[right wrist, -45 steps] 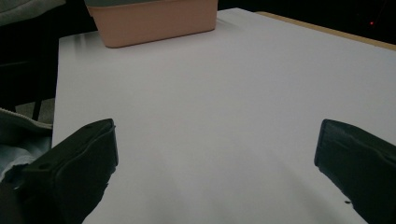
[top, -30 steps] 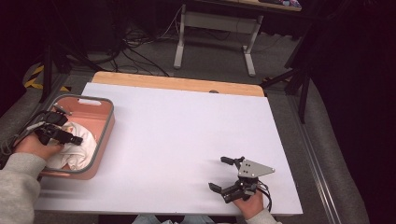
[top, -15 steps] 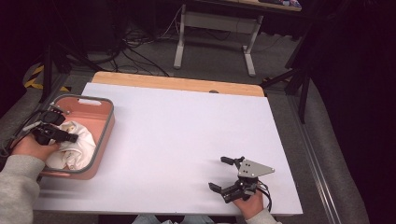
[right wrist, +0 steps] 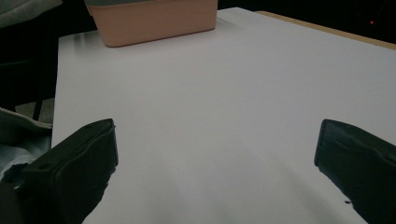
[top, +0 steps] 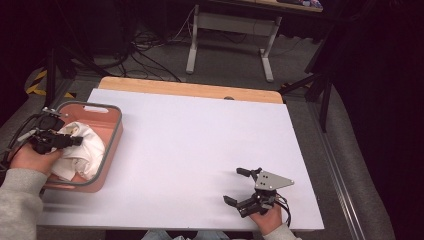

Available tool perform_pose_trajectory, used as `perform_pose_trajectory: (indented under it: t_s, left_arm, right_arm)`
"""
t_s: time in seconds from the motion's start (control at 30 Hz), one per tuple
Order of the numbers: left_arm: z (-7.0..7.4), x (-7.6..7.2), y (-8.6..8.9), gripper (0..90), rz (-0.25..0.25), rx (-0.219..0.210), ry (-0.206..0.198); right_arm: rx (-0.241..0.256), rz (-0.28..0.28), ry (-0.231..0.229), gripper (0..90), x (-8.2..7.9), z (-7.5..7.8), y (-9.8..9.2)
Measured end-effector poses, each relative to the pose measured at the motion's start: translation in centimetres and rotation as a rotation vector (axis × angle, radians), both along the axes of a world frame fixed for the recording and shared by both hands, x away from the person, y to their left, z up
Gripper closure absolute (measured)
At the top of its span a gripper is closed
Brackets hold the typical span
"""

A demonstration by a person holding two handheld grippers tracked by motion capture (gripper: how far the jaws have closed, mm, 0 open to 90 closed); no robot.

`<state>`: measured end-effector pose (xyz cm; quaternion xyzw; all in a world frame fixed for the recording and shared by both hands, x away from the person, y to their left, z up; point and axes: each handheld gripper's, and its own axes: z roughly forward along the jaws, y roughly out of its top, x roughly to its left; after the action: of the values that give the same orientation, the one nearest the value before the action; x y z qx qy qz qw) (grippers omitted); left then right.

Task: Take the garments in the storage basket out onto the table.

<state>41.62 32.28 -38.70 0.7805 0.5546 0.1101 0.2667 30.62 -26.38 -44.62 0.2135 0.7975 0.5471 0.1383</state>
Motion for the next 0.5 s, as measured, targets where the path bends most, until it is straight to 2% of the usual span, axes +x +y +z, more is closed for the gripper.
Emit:
perform_pose_trajectory:
  t_s: [0.33,0.5]
  left_arm:
    - [1.7,-1.2,0.0,74.3,0.018,-0.025,-0.144]
    - [2.5,-1.8,0.0,74.2,0.042,-0.032,-0.211]
  right_arm:
    - [0.001,0.0,0.002,0.0,0.0,0.0,0.0]
    - [0.003,0.0,0.005,0.0,0.0,0.0,0.0]
